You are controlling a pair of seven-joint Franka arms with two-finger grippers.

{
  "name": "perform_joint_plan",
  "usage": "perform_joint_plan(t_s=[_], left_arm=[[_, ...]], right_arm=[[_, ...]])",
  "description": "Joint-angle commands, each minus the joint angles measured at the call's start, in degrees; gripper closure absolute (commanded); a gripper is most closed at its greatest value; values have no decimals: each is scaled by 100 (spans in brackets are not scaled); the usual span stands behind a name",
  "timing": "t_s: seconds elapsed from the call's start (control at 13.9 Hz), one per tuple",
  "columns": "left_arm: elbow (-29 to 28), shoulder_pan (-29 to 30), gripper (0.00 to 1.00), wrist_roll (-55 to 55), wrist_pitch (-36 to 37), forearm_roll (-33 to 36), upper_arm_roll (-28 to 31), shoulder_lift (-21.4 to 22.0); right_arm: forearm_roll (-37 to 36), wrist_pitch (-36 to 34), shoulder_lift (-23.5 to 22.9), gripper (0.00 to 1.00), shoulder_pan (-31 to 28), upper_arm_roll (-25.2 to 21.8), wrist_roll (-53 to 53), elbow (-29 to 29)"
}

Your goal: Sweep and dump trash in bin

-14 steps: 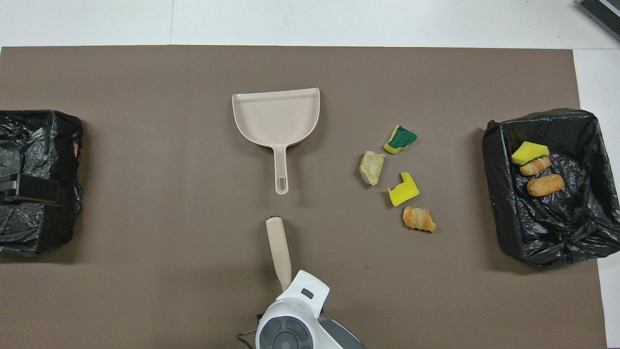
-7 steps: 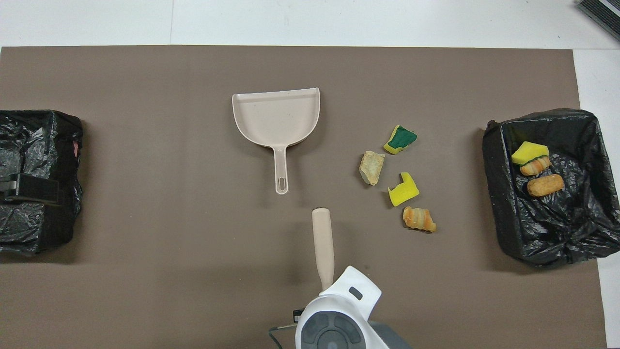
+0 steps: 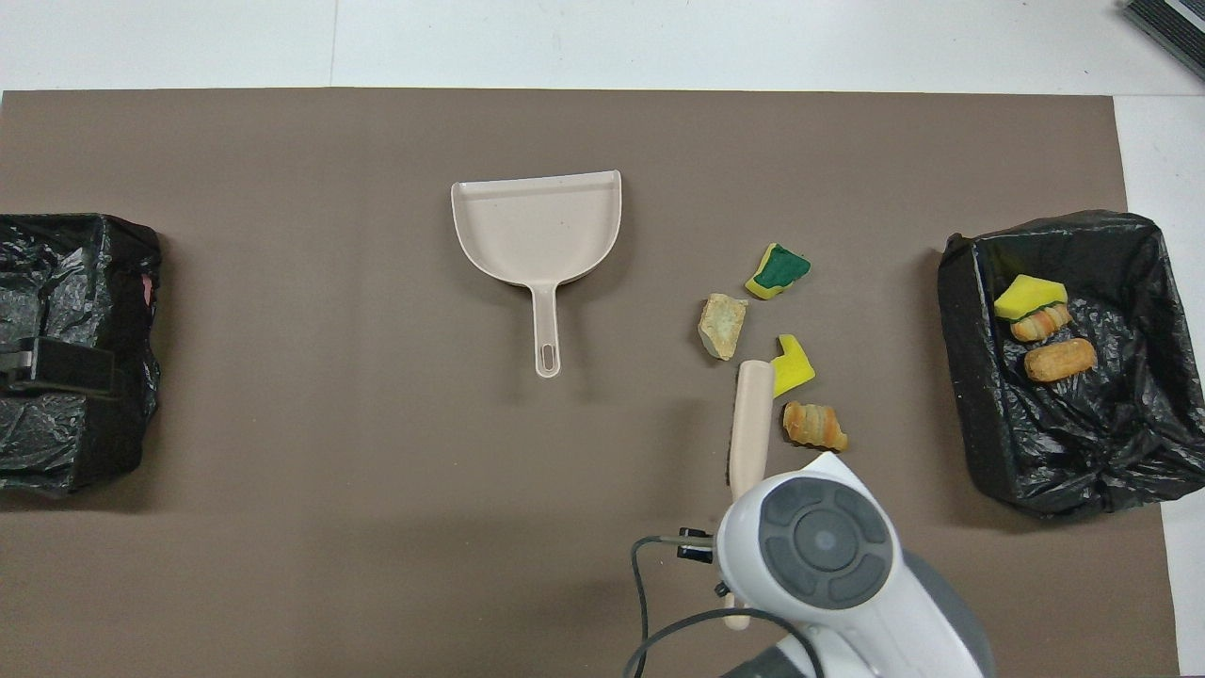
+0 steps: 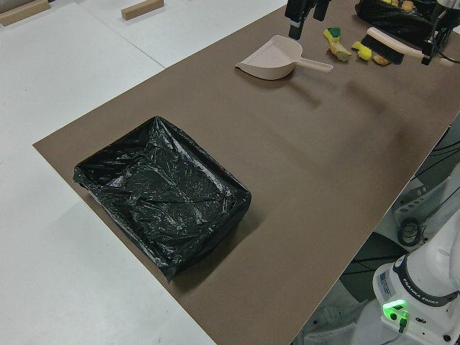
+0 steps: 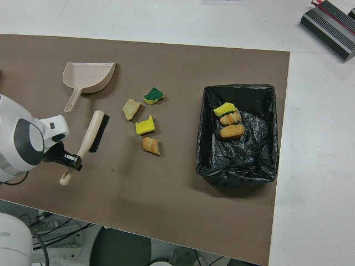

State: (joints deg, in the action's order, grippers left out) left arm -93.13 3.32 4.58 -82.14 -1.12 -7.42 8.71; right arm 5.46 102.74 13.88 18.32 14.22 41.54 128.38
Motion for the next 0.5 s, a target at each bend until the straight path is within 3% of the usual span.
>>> perform_joint_plan(t_s=[0.0,0.22,0.43], left_arm=[[146,55,0,26,128,77,-49,-63],[146,55,0,26,128,77,-49,-63],[129,-76,0,87,120,15,-137,-54]], right_arm=[[-53,-61,273,100,-573,64,-40,362],[-360,-218,273,100,-1285,64,-93,495],[-502,-255,571,100,-1436,64,-58,1055]])
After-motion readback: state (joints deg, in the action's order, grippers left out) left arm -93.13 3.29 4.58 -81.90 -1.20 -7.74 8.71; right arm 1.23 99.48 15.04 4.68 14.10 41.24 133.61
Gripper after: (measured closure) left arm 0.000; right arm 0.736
